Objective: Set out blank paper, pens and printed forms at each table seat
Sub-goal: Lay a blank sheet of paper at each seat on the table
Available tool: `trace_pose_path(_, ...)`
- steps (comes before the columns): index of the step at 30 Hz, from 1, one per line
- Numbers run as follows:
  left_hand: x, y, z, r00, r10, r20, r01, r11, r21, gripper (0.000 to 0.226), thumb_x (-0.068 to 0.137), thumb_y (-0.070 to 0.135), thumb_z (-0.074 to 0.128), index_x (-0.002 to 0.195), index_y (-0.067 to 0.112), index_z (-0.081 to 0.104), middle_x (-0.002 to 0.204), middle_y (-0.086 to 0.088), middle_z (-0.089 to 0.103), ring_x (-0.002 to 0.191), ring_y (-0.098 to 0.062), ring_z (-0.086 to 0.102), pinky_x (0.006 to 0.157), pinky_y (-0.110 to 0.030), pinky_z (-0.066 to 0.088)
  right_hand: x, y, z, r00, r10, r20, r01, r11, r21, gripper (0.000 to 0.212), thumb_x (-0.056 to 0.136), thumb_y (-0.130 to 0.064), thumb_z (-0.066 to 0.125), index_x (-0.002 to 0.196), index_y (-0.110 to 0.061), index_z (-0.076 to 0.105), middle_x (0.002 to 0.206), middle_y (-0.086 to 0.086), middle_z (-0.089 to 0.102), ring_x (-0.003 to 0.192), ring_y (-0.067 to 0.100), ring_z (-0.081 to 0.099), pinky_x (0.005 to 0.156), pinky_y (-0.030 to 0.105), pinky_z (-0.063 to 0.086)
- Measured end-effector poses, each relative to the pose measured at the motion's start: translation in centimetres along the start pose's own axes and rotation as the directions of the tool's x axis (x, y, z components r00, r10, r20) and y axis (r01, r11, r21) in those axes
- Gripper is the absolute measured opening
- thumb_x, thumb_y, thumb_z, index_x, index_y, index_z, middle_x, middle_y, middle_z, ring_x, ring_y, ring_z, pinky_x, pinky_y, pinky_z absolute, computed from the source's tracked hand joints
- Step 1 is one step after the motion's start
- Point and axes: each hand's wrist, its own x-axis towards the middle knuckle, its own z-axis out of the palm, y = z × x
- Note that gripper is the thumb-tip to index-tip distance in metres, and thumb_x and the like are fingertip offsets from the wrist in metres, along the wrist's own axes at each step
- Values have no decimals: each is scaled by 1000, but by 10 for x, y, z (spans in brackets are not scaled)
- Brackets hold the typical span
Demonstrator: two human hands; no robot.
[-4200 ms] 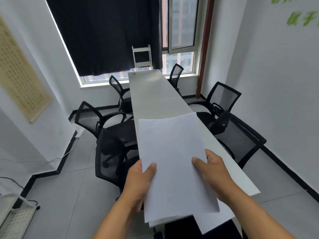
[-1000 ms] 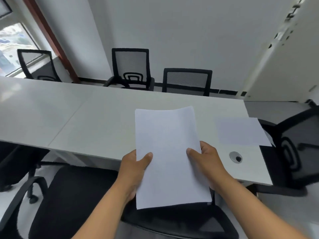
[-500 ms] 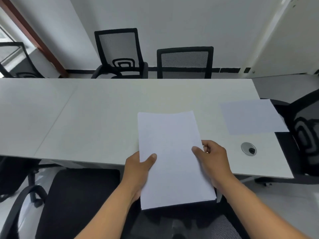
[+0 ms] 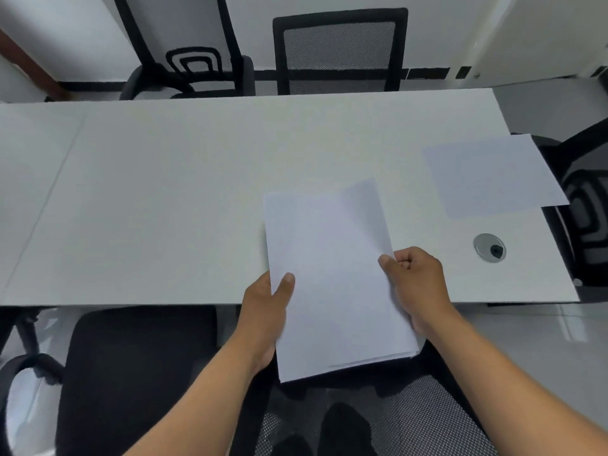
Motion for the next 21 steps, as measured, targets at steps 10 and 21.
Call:
trace_pose_path(10,31,7,-14,999,-49,0,49,999,-23,24,115,30,57,127,25,76,115,1,85,103,-23,83,88,-45,67,40,26,3,995,-35,-93,16,979,-201,21,106,-24,65,95,-8,57,81,-1,54,72,19,49,68,37,42)
trace_pose_path(21,35,24,-37,998,-54,-41,51,996,-72,23,114,33,58,122,24,78,116,-1,84,108,-28,81,100,-58,62,65,54,-5,951,-197,-239,65,881,-468,14,108,-20,58,102,-8,54,85,10,64,81,39,59,68,44,45)
